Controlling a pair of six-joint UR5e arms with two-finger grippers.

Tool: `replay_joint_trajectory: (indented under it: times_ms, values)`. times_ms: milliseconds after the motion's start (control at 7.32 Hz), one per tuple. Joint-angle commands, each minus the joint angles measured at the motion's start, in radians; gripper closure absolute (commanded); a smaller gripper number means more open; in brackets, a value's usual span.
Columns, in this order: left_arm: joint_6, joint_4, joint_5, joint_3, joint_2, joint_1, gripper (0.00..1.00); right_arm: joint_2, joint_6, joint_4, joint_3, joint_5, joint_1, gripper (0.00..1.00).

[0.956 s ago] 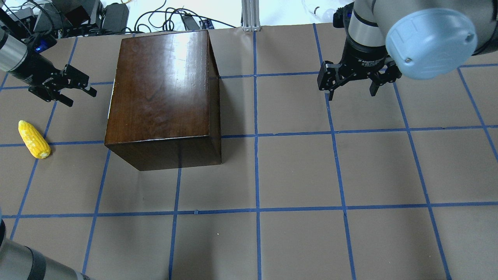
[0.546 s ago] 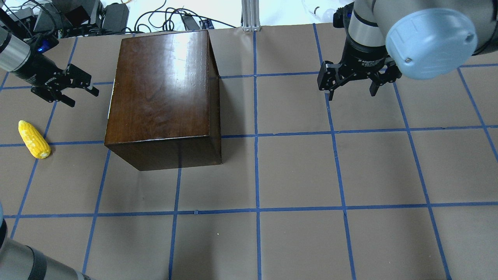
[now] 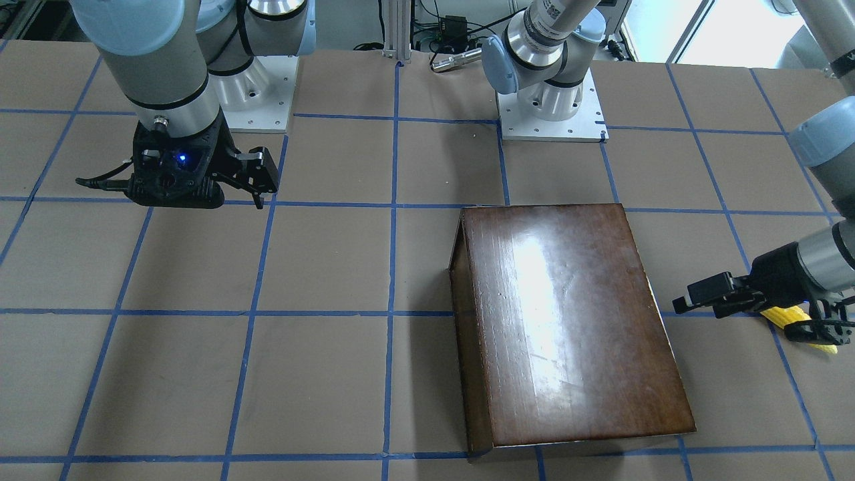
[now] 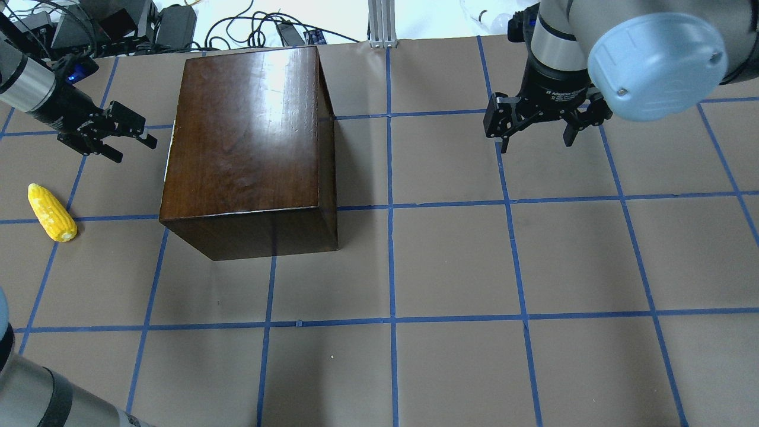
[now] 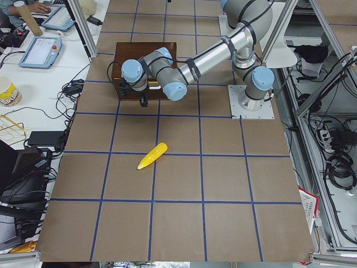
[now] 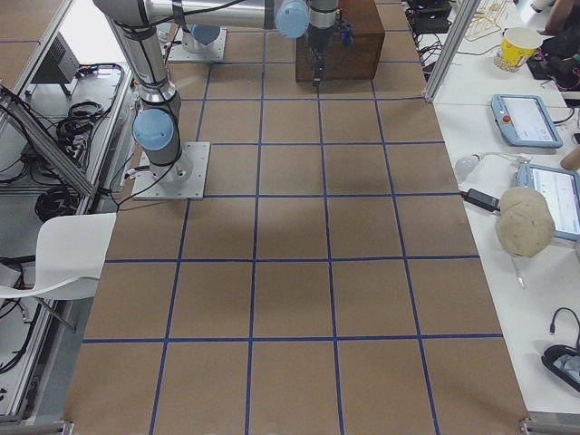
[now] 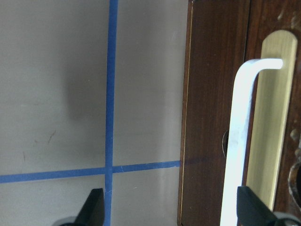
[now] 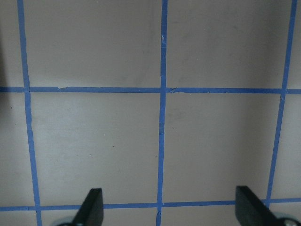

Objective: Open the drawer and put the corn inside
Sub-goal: 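Hook the left gripper onto the white drawer handle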

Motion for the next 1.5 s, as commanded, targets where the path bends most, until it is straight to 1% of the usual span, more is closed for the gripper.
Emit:
replay_joint_trajectory:
  times_ms: [0, 546, 1366]
  values:
    - [-0.008, 0.002, -0.036, -0.010, -0.001, -0.005, 0.00, 0.000, 0.000, 0.001, 0.000, 0.000, 0.000, 0.00]
    - [-0.024, 0.005, -0.033, -0.034, 0.001, -0.030, 0.00, 0.000, 0.000, 0.001, 0.000, 0.000, 0.000, 0.00]
    - [-0.010, 0.038, -0.033, -0.045, -0.022, -0.030, 0.00, 0.000, 0.000, 0.001, 0.000, 0.000, 0.000, 0.00]
